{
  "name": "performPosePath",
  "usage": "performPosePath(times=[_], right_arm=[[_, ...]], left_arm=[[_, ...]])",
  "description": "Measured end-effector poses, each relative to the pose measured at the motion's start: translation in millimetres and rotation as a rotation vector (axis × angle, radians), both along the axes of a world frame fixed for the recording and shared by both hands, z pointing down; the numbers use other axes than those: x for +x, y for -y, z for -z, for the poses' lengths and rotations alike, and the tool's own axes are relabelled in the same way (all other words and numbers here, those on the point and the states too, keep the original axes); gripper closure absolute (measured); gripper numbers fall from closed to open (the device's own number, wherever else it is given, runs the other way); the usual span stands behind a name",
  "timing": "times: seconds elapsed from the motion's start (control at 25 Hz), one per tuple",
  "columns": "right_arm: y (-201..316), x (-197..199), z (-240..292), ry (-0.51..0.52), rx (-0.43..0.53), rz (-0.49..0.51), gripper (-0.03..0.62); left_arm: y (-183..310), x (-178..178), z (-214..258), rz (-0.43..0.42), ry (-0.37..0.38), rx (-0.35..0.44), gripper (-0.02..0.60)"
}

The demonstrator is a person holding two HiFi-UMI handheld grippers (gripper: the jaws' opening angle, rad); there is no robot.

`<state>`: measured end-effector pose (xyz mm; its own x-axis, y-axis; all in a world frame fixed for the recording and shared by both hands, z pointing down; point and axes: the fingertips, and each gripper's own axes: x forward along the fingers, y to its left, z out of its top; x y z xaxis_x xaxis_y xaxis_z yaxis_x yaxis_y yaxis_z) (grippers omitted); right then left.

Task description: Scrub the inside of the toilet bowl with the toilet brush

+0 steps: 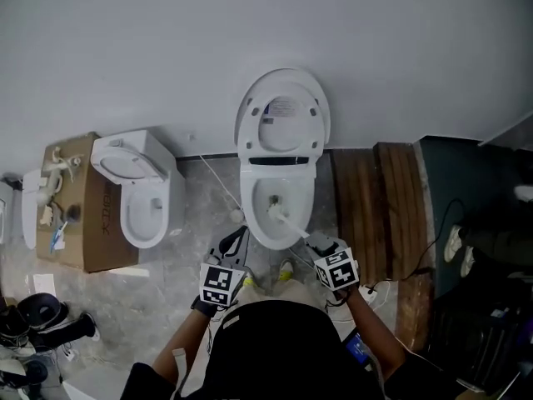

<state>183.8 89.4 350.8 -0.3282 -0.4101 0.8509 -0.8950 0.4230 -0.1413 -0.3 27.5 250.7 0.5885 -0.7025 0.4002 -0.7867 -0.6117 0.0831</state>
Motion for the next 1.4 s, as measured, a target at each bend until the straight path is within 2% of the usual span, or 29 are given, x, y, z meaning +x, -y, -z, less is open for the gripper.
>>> performPosePath(times=[0.2,0.32,0.4,0.64,0.84,1.0,1.4], right_arm=[[2,4,55,0.026,0.113,0.009,0.445],[11,9,80,0.026,0.191,0.043,0.445],[16,13,90,0.023,0.211,0.05,0.445],[19,12,101,-0.036,0.216,0.061,0.445],[16,-16,97,0.011,0.206,0.074,0.445],[12,-2,102,-0.008,0.22,0.08,0.445],[9,6,105,-0.043,0.21,0.077,0.445]], left_arm=[[8,-16,31,0.045,0.01,0.081,0.571],[17,-21,41,0.065,0.007,0.103,0.571],[22,-21,46,0.066,0.0,0.116,0.571],[27,-14,52,0.032,-0.007,0.133,0.571],[26,-24,49,0.022,0.022,0.121,0.571],[24,0,53,0.007,0.008,0.142,0.571],[21,0,64,0.013,0.0,0.164,0.571]])
